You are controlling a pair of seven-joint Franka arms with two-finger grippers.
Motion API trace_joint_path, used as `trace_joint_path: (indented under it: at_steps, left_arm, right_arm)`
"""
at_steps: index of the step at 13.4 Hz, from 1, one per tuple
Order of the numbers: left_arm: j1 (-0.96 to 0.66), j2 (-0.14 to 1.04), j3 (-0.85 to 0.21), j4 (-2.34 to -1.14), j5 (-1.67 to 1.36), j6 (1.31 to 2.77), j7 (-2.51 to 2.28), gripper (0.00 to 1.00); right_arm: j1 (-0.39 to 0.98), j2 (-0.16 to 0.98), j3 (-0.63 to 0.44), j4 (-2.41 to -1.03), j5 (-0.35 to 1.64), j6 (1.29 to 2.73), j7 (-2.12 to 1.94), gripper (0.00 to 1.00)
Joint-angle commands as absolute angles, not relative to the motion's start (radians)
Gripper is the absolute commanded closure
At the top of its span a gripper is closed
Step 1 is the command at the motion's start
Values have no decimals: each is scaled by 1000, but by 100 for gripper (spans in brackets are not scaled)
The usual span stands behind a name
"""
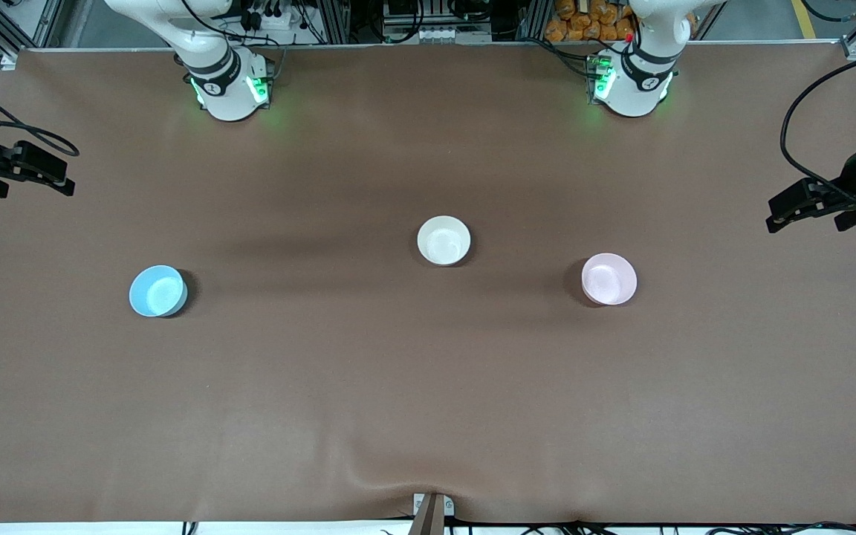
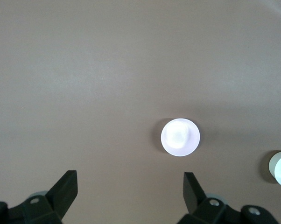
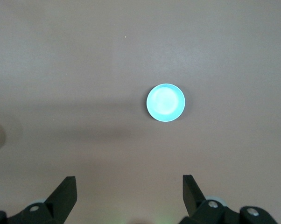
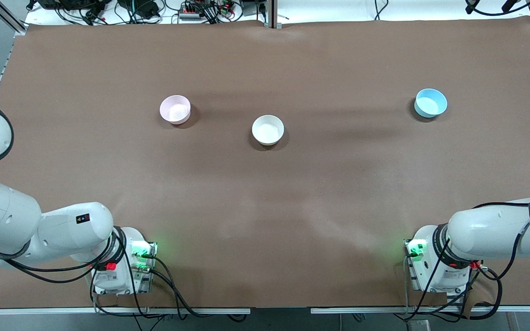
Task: Stack pink and blue bowls on white bowl
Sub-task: 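Move the left gripper toward the pink bowl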
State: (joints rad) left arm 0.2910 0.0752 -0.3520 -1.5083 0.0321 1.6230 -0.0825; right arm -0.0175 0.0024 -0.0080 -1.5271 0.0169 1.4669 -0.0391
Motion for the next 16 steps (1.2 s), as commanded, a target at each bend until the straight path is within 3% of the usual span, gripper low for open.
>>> trace_joint_path:
  at_steps: [1,8,12,16]
  left_arm:
    - [301,64,-354,-1502,23,1605,-61,0]
    - [325,133,-356,-1555,26,1634,-60,0]
    - [328,106,-362,-1788,18,1879,-64,0]
    - [296,149,-368,-1896,14,2072,-74,0]
  right_arm:
    - [-28,-9,-2,-1534,14,1460,-31,0]
    - [-28,-9,-2,-1534,14,1462,-31,0]
    - [-28,-9,-2,-1534,14,1460,-31,0]
    - [-28,-9,-2,-1534,14,1462,-31,0]
